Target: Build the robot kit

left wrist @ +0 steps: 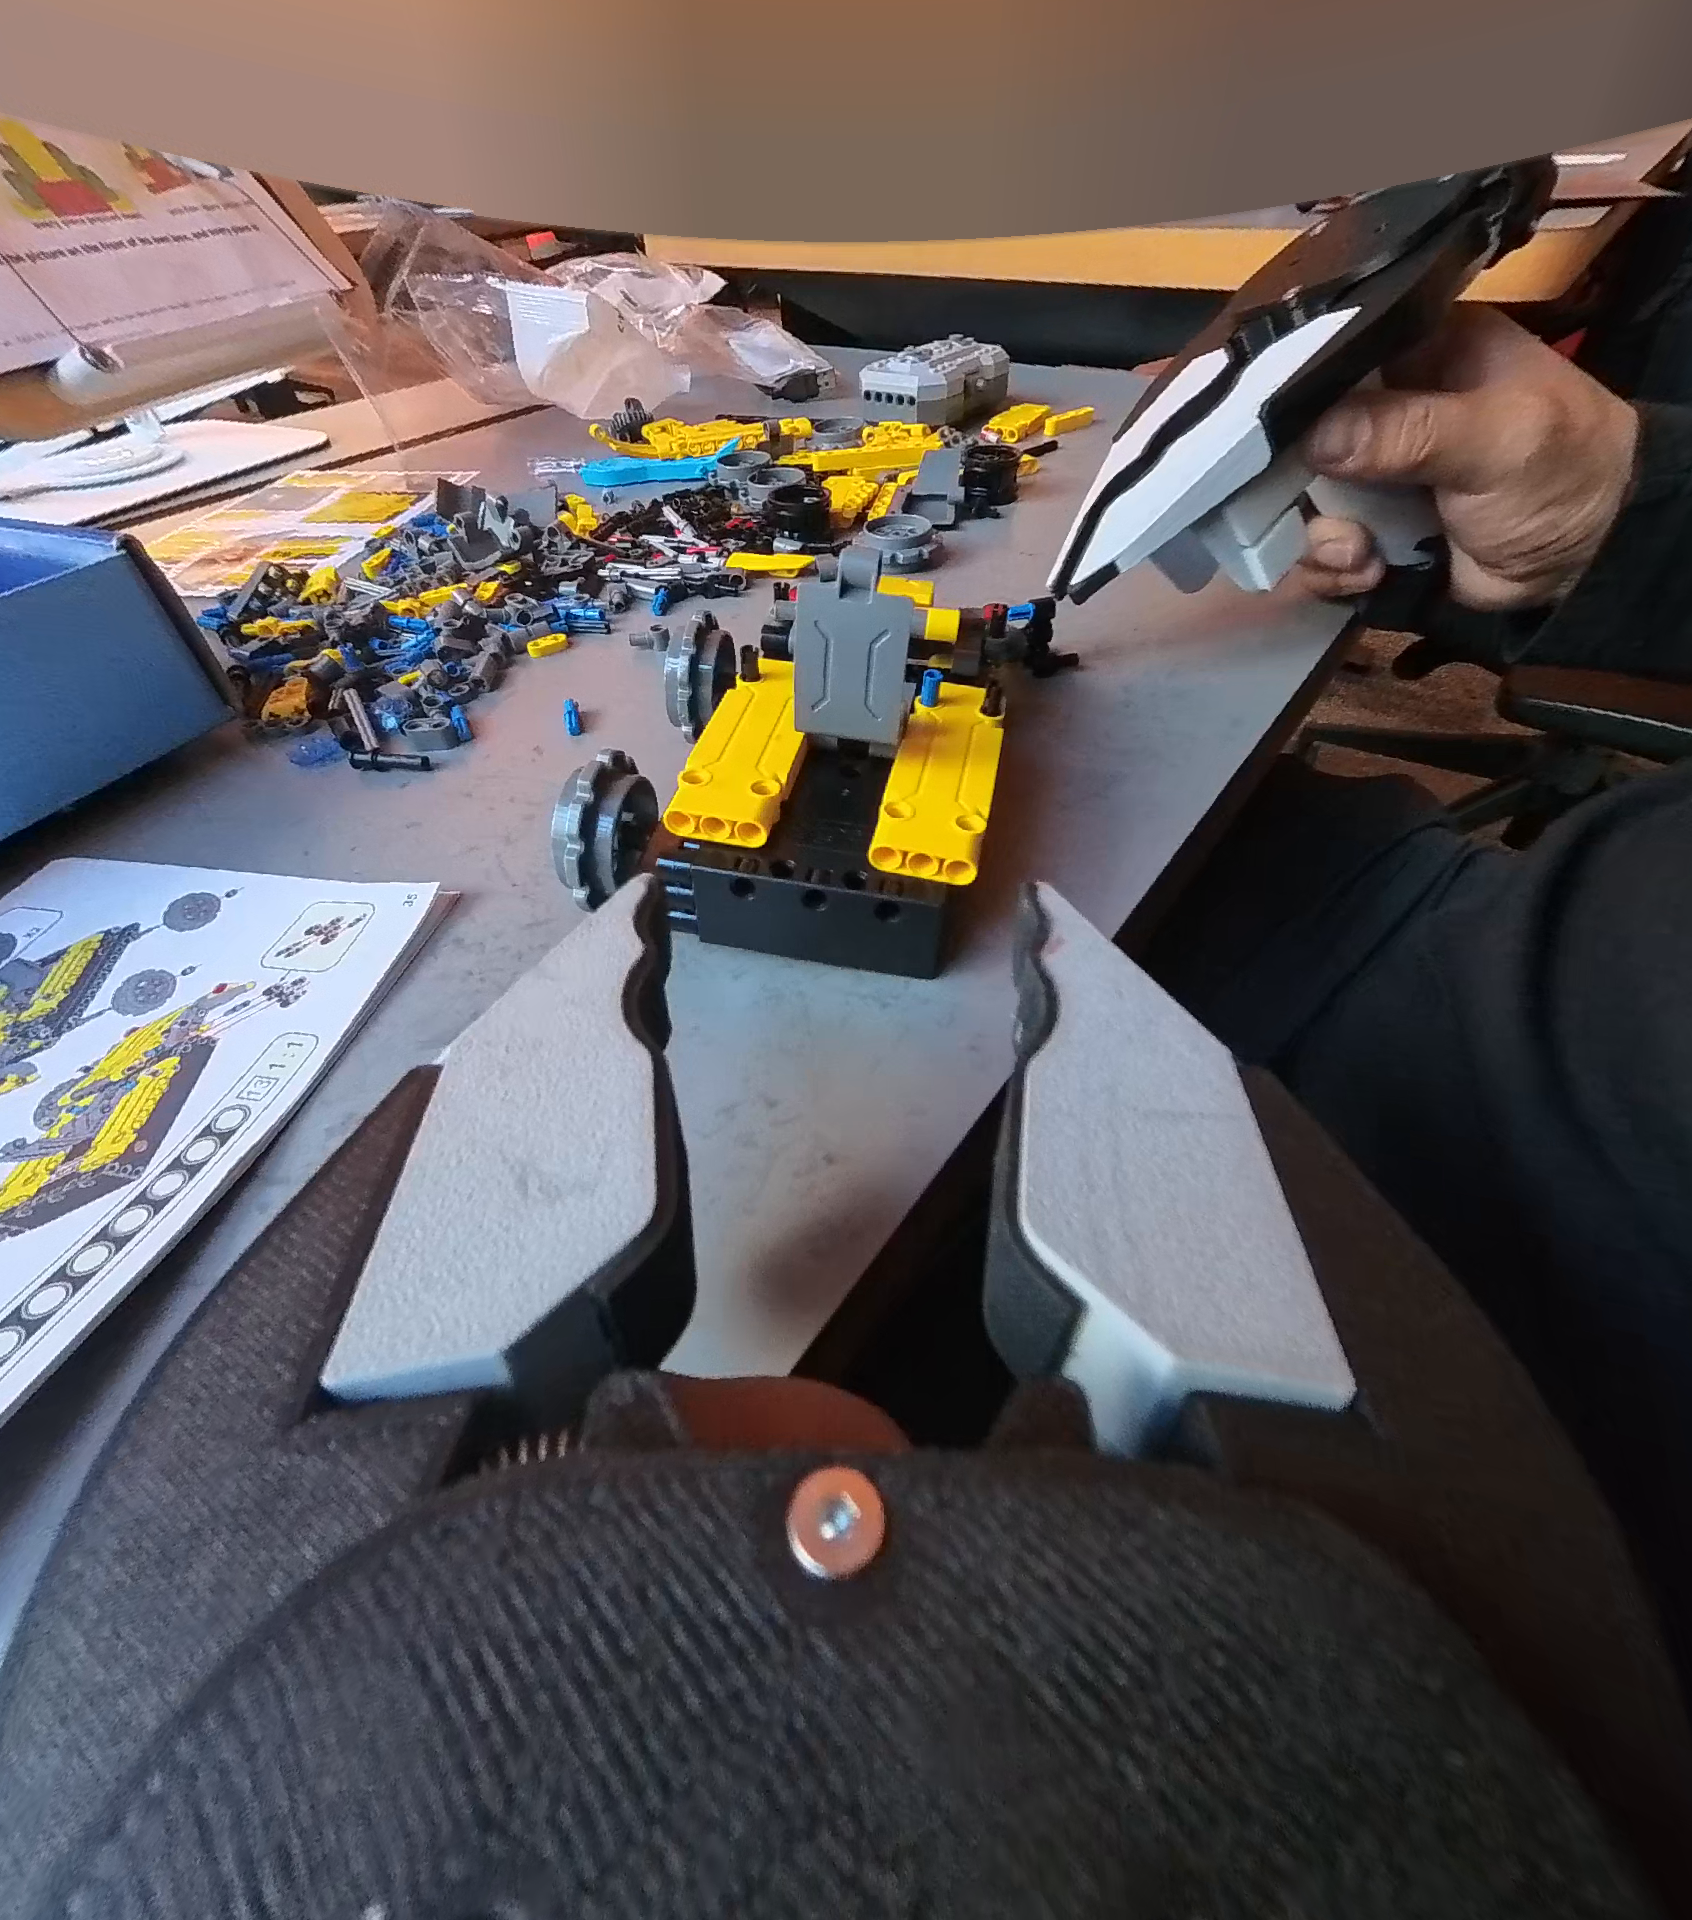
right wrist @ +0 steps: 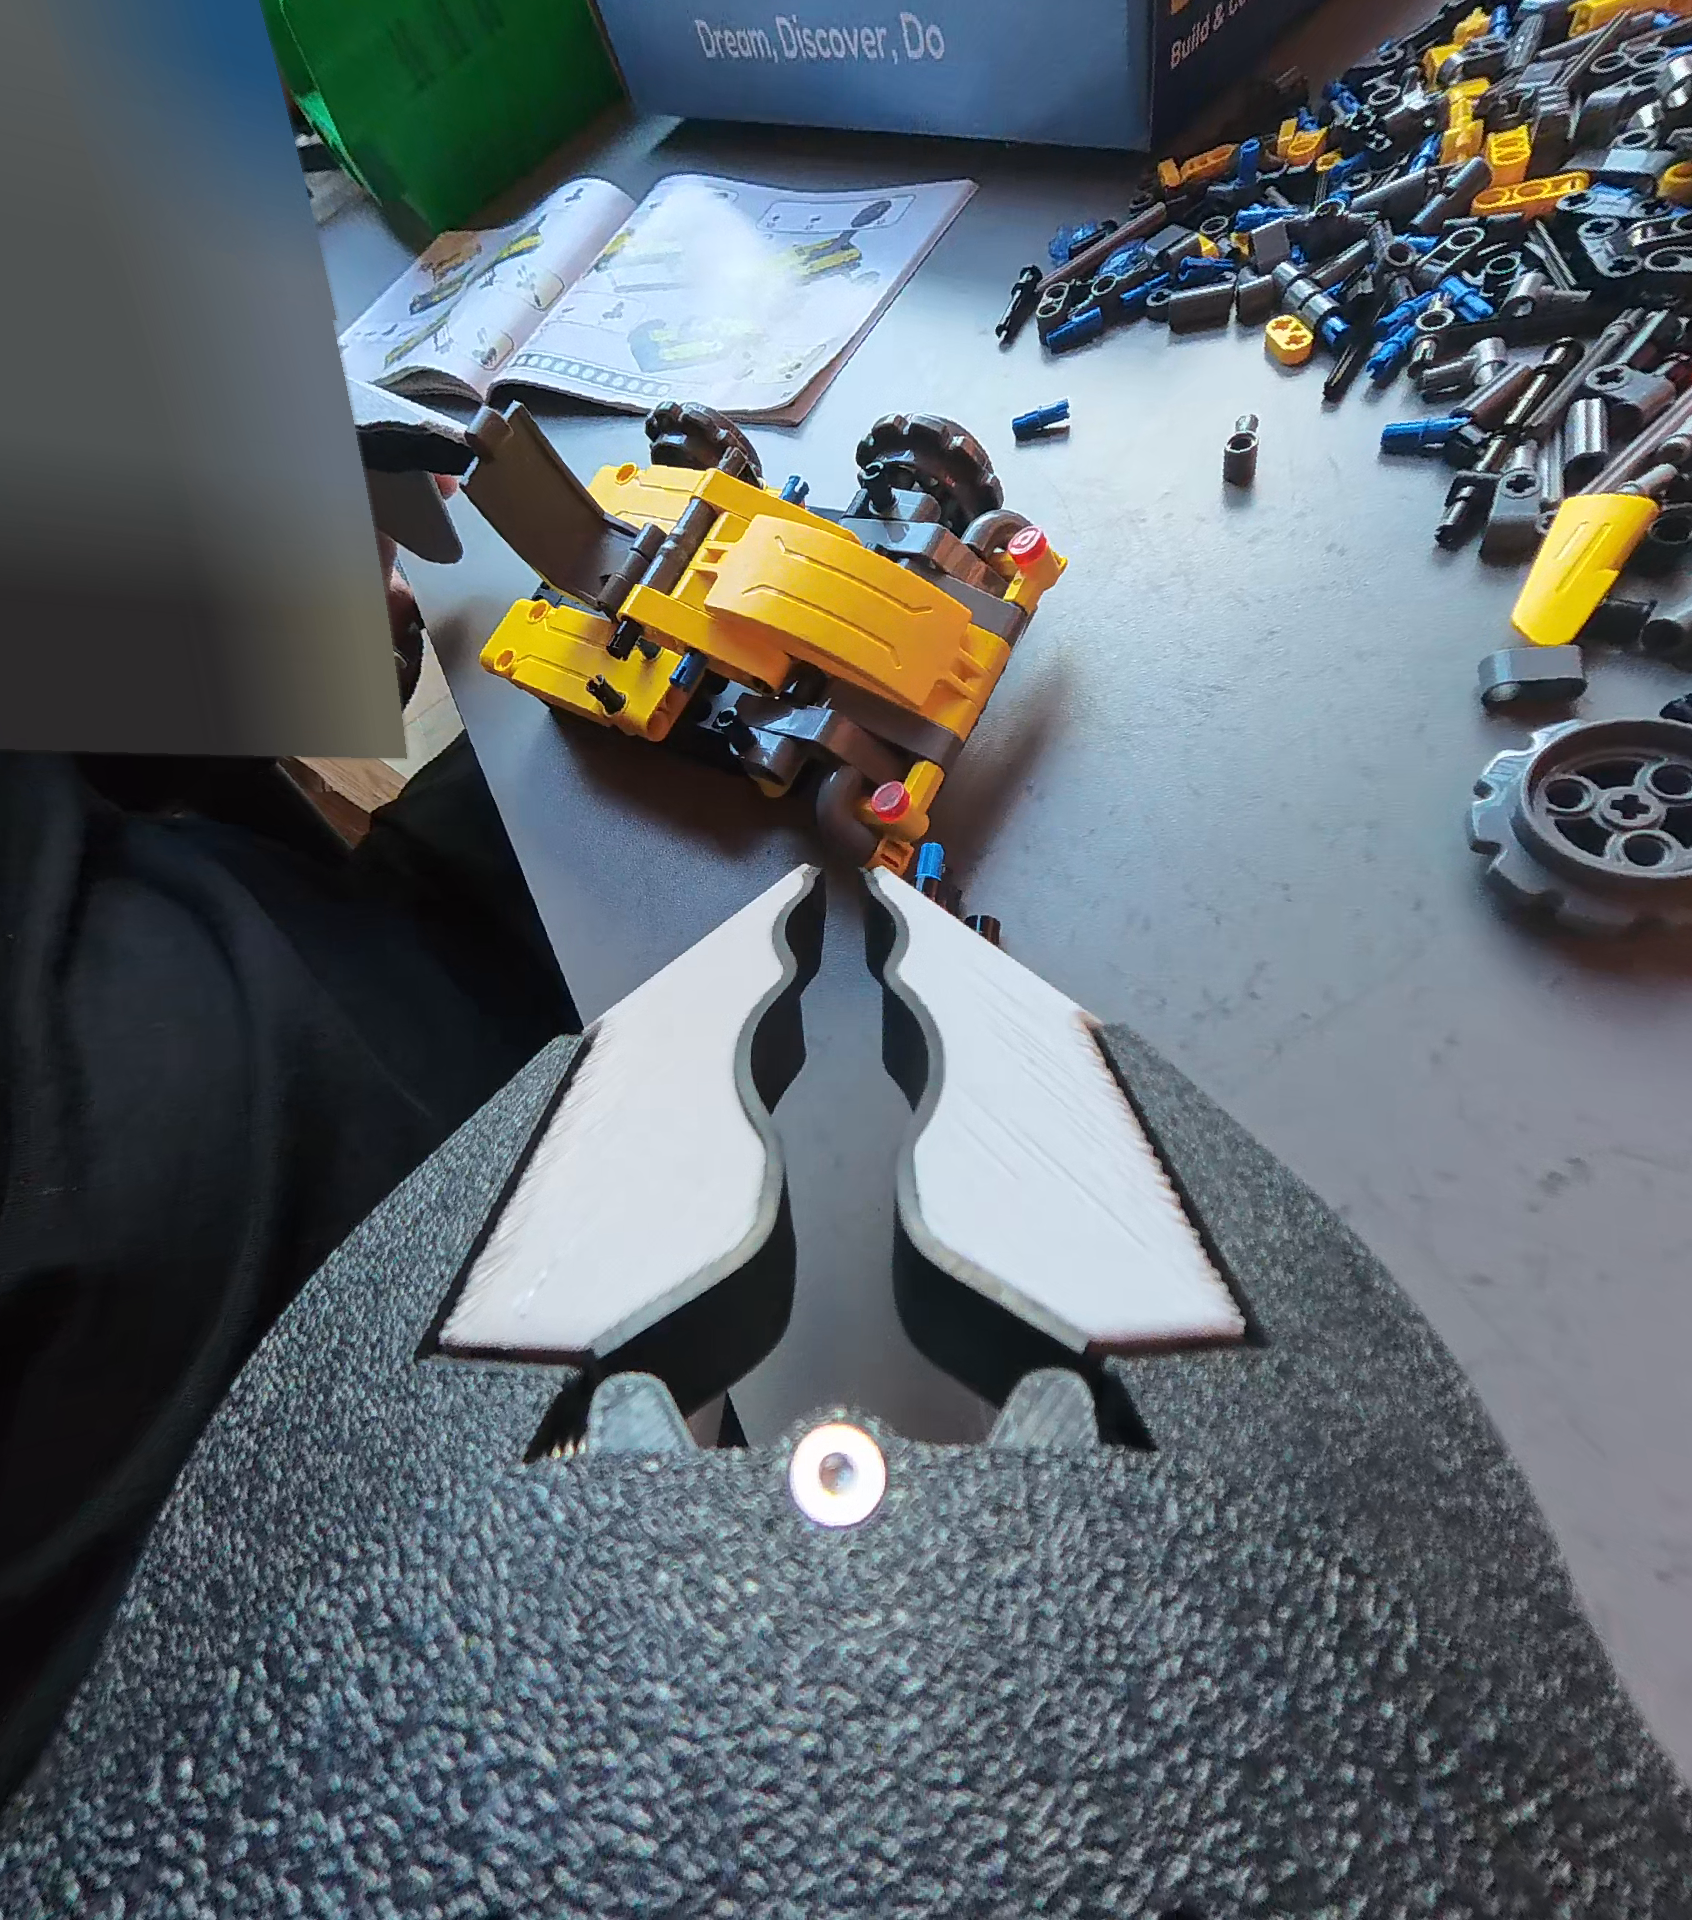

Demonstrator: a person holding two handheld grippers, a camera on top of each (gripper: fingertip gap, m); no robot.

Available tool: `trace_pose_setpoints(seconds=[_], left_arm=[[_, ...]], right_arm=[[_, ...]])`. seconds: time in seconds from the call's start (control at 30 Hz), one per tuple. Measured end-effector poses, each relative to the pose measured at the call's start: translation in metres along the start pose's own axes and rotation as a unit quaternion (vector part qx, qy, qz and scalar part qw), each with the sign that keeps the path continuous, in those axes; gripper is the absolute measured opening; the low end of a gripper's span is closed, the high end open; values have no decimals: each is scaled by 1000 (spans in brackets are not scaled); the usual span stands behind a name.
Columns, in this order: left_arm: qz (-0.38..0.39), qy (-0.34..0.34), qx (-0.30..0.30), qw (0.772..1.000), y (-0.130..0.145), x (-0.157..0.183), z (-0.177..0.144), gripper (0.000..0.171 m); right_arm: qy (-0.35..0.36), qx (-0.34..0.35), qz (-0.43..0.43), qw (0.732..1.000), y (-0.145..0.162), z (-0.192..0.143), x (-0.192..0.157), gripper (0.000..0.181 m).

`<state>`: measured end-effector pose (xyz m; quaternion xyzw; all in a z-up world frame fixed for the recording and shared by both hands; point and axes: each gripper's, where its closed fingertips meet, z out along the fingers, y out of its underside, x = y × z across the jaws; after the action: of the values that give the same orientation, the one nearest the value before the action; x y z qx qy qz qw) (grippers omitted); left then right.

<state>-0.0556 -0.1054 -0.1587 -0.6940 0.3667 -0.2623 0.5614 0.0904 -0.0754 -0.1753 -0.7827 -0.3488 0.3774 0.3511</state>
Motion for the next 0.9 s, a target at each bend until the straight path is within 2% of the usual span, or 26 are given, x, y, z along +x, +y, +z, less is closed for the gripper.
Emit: trace_pose_setpoints(seconds=[0.13,0.27,0.33,0.4,0.57,0.7,0.77,0.8,0.87,0.9], left_arm=[[7,-1,-6,1000,1,1,2,63],[5,-25,-5,1000,-3,-5,2,62],[2,-43,-9,999,-9,-9,1,66],[-1,-32,-29,999,-13,-9,1,66],[30,-27,-90,995,-18,-17,9,79],[46,-39,-91,994,-19,-21,11,75],[55,-56,-103,992,-12,-24,9,75],[54,-60,-110,991,-8,-25,9,76],[40,-53,-116,991,-5,-22,10,79],[35,-46,-117,992,-5,-19,12,79]], right_arm=[[1,1,-6,1000,-1,0,-2,8],[9,15,-9,1000,-5,-5,-2,27],[39,16,-24,999,-4,-10,3,32],[61,15,-39,997,-2,-16,8,35],[82,-13,-52,995,2,-11,11,31],[87,-27,-63,994,-1,-8,14,29],[103,-19,-88,991,-4,-12,15,15],[106,-21,-90,990,-4,-13,15,14],[106,-27,-87,990,-3,-12,16,16],[106,-34,-86,990,-1,-9,16,24]])
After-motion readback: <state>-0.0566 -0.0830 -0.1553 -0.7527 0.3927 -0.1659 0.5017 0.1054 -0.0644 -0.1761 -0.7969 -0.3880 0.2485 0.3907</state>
